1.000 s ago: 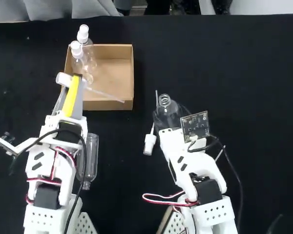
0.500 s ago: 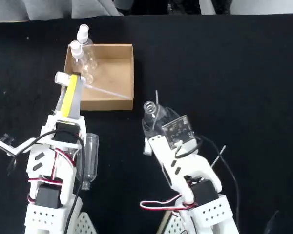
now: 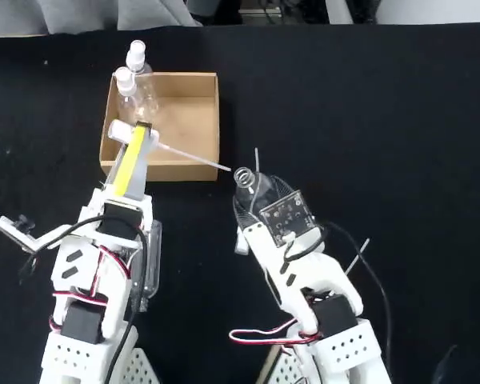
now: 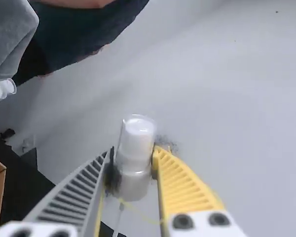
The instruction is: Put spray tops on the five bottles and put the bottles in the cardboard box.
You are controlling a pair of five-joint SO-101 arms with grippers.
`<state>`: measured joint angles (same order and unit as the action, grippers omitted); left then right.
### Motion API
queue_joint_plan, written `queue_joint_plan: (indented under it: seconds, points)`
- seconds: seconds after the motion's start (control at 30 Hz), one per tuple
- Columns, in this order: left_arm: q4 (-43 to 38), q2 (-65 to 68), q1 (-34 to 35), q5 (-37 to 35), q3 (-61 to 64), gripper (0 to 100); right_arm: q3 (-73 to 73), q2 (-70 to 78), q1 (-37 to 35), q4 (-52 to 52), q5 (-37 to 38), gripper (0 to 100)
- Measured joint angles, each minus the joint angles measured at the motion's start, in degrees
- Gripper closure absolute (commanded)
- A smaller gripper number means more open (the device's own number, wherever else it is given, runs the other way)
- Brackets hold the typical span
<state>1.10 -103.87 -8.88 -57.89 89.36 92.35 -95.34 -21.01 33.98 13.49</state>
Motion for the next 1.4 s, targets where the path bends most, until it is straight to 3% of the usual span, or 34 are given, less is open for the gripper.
queue_joint_plan:
  seconds: [0.57, 0.83, 1.4]
  points:
    - [-0.09, 0.0, -3.34, 1.67, 1.49, 97, 1.05, 0.0, -2.99, 0.0, 3.08, 92.8]
    - [-0.09, 0.0, 0.18, 1.67, 1.49, 97, 1.05, 0.0, -2.99, 0.0, 3.08, 92.8]
    - [-0.09, 0.0, 0.35, 1.67, 1.05, 97, 1.05, 0.0, -2.99, -0.97, 3.08, 92.8]
